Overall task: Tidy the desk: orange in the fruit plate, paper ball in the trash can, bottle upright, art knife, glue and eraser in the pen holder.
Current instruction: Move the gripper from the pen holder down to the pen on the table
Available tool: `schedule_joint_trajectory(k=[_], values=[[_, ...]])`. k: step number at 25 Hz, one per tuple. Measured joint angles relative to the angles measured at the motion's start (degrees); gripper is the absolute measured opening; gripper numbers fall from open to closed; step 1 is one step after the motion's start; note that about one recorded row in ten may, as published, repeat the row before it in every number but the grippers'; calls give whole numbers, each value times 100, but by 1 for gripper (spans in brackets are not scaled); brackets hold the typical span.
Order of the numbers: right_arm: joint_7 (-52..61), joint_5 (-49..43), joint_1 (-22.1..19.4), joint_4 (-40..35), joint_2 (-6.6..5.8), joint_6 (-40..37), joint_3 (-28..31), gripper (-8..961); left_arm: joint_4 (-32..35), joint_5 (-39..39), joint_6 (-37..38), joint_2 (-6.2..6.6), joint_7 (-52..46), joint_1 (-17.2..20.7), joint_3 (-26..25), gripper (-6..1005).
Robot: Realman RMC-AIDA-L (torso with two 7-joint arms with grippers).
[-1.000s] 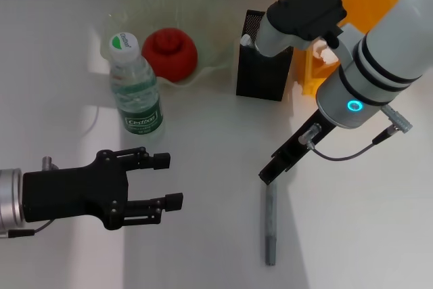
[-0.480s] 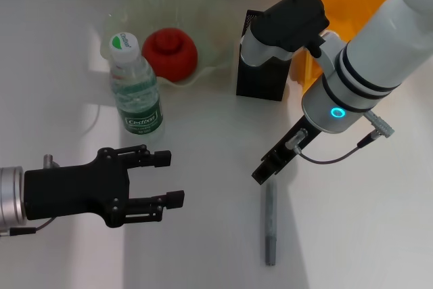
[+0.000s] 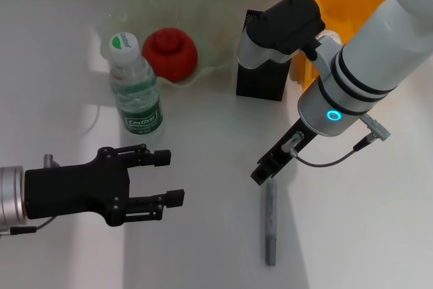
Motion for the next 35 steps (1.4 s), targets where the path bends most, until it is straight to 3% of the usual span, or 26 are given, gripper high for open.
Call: schedule_joint_trajectory(k=[11,19,26,32,35], values=[[58,-23,-90,-208,-24,80,185,423,-68,0,-45,1,81,0,7,754],[407,-160,-441,-1121,-9,-454,276,421,-36,0,-20,51,81,-74,-28,754],[416,4,-725,-1083,-4,-626,371,347,-12,0,-114,89,80,-157,-29,754],[416,6,-801,-1100,-10,-615,370,348,-43,1,-169,94,80,-227,-29,754],[416,5,-813,-1074,-5,-615,370,475,-53,1,-175,88,80,-228,-29,754]])
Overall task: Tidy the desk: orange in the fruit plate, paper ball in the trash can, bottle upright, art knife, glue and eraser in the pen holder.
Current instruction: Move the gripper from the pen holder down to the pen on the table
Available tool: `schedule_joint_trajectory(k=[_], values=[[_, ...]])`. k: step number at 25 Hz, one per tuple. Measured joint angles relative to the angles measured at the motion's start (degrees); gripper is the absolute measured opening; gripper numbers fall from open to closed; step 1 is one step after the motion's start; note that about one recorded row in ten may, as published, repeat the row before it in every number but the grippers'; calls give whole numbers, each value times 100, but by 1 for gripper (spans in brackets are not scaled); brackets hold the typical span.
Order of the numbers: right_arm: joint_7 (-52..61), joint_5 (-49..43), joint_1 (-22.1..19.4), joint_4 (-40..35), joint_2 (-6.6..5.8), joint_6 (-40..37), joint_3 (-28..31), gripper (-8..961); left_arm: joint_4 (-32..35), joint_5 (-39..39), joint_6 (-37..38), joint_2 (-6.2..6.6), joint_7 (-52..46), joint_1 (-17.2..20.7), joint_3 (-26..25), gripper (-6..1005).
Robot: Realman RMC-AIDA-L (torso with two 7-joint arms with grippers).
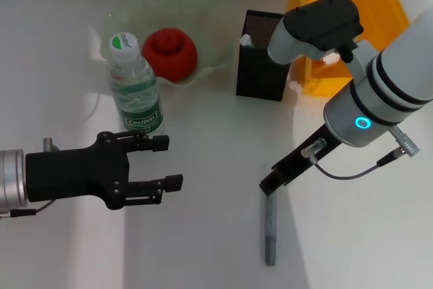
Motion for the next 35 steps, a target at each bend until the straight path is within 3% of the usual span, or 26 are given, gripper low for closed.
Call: schedule_joint_trajectory(k=[10,35], values=[[-2,-36,38,270,5,241,-61,650,-9,0,-18,-11,0,0,0,754],[-19,-18,425,838,5,607,-220,640,-18,0,-76,-35,71,62,0,755]])
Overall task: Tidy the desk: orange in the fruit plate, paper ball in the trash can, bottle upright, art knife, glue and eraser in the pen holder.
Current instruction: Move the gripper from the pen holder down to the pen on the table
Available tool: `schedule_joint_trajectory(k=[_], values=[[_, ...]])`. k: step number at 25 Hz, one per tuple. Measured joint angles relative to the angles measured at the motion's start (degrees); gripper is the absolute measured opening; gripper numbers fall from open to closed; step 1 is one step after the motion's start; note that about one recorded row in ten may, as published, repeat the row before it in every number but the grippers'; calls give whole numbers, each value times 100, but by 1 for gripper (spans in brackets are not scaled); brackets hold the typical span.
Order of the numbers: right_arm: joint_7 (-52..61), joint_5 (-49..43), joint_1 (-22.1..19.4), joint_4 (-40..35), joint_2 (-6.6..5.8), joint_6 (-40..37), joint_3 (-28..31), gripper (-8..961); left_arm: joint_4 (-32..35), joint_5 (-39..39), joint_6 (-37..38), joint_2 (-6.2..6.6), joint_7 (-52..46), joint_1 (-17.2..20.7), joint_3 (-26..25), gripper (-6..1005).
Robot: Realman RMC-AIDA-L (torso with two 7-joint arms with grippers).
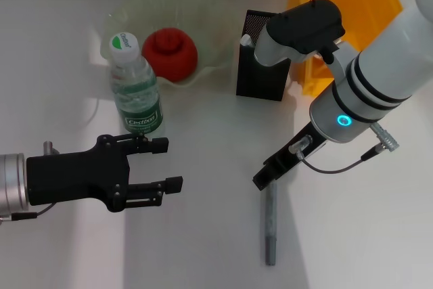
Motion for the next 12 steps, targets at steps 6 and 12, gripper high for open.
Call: schedule_joint_trajectory(k=[6,12], values=[[0,-9,15,8,0,54,-36,594,0,0,-4,-2,0,0,0,755],[0,-20,128,185,0,92,-77,438,0,0,-4,-7,1,-1,0,755]])
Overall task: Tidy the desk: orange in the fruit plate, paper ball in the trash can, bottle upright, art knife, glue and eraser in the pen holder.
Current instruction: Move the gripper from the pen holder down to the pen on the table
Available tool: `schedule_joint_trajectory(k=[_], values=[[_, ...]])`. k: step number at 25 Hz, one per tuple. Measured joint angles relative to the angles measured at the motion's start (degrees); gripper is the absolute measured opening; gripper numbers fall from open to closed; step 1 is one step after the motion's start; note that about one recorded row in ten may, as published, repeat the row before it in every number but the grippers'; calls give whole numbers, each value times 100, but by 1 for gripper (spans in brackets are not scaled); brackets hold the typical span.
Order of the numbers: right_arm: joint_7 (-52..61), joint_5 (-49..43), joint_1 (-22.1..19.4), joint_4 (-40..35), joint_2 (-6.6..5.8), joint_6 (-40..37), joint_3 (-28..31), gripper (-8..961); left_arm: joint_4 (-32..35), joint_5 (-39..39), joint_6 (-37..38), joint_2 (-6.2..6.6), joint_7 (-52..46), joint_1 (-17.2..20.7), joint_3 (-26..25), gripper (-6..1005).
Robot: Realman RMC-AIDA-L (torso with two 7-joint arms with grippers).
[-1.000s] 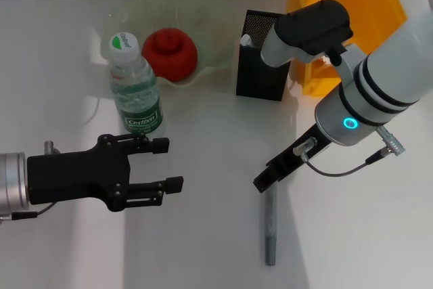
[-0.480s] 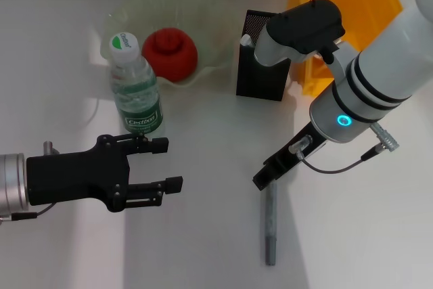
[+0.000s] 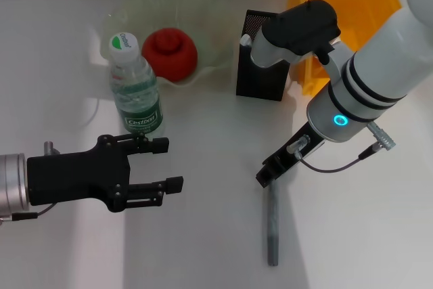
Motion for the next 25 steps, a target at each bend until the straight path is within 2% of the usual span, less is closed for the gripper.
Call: schedule_joint_trajectory(k=[17,23,25], values=[[0,29,108,43,0,49,-87,387,0,0,-9,-17,70,-5,-10,755],[1,29,113,53,0,49,-140,189,0,-7,-53,-19,70,-9,-9,755],[0,30,113,58,0,49,-141,188,0,-9,-53,-19,71,-9,-8,755]])
